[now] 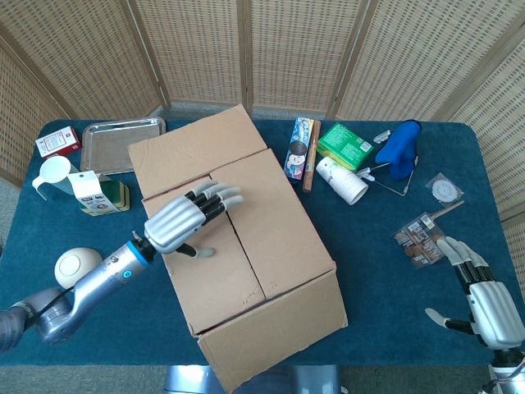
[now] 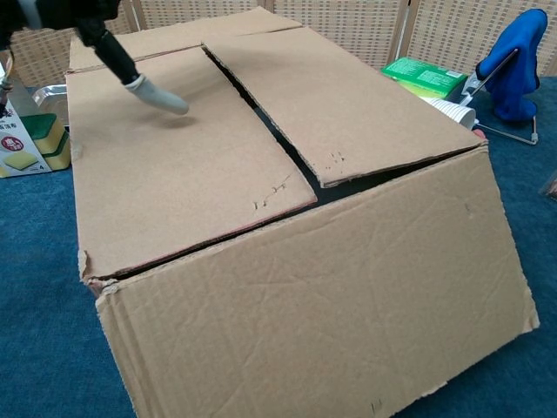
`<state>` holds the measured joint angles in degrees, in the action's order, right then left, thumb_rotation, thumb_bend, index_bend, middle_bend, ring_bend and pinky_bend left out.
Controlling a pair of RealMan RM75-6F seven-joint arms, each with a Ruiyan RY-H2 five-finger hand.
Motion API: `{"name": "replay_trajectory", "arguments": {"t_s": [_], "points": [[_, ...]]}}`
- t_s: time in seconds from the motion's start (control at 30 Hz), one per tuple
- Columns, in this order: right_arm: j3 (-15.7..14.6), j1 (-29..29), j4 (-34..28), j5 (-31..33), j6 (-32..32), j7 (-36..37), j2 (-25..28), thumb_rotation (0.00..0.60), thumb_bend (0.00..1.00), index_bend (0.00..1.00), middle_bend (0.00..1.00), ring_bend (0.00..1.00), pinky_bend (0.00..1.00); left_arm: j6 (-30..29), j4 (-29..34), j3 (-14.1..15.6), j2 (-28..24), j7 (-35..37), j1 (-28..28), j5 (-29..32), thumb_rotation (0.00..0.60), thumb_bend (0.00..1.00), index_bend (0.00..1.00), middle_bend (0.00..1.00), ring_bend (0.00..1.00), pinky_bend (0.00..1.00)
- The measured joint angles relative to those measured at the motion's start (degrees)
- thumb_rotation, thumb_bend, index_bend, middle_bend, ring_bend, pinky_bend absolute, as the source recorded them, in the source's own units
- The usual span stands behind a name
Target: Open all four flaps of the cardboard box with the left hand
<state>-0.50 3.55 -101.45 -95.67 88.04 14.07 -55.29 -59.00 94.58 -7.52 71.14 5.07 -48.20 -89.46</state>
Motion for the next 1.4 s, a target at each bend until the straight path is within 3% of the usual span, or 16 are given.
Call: {"name": "replay_trajectory", "arguments": {"t_s": [0.57, 1.1, 1.4], "points": [[0.0, 0.0, 0.3, -0.2, 0.2, 1.2, 0.3, 0.600, 0.00, 0.00, 0.00, 0.00, 0.13, 2.0, -5.8, -3.6, 8.6, -10.9, -2.7, 6.9, 0.600, 0.12, 0.03, 0.00, 0.00, 0.06], [0.0, 0.2, 0.4, -0.1, -0.1, 1.3, 0.3, 0.600, 0.00, 0.00, 0.00, 0.00, 0.13, 2.7, -8.8, -6.7, 11.8, -16.3, -5.6, 10.4, 0.600, 0.12, 0.04, 0.00, 0.00, 0.07], [-0.1, 0.0, 0.3, -0.2, 0.2, 1.8, 0.6, 0.600, 0.00, 0.00, 0.00, 0.00, 0.13, 1.1, -6.3, -9.3, 12.0, -18.8, -6.8, 11.9, 0.600, 0.12, 0.04, 0.00, 0.00, 0.08]]}}
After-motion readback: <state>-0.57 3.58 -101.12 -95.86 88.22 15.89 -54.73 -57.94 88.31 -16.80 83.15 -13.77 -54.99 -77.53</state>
